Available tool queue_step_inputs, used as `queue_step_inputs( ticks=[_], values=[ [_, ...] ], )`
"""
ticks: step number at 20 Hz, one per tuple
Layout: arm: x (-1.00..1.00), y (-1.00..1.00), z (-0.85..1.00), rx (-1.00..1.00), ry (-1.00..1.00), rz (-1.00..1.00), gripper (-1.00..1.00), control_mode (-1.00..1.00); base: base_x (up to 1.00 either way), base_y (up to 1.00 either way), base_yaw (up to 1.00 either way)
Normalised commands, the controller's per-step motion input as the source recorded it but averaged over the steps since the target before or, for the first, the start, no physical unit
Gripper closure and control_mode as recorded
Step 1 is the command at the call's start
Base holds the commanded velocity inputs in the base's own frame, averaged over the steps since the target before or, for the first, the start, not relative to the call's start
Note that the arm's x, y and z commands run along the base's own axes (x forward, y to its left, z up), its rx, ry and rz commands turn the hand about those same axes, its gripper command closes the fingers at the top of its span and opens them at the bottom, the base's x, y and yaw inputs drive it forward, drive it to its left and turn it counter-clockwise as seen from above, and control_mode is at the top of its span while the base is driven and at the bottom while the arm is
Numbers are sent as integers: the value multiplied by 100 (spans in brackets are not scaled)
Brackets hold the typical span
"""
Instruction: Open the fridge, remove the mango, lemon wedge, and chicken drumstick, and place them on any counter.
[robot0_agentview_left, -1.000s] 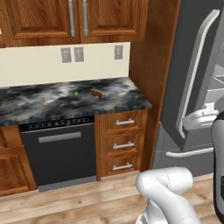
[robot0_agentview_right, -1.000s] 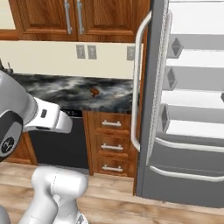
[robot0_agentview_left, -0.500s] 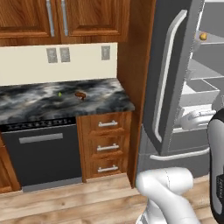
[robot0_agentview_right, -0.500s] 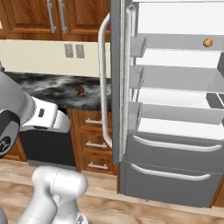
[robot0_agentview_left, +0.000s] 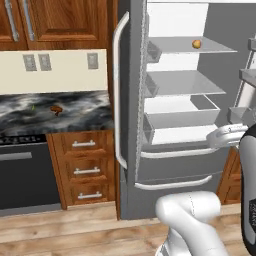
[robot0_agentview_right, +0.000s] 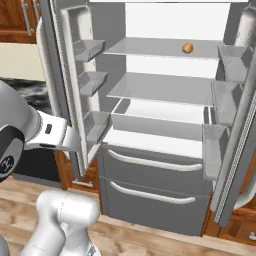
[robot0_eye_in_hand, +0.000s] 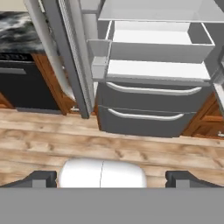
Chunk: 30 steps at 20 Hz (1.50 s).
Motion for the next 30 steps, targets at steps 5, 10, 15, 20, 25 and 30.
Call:
queue_step_inputs(
  ticks=[5, 10, 15, 20, 25, 30],
  values=[
    [0, 0, 0, 0, 0, 0, -100, 100, 9, -86, 9],
    [0, 0, 0, 0, 0, 0, -100, 100, 3, -35, 0],
    [0, 0, 0, 0, 0, 0, -100, 100, 6, -1, 0],
    [0, 0, 0, 0, 0, 0, -100, 100, 49, 2, 0],
    [0, 0, 0, 0, 0, 0, -100, 100, 65, -3, 0],
    [0, 0, 0, 0, 0, 0, -100, 100, 62, -9, -4]
  ],
)
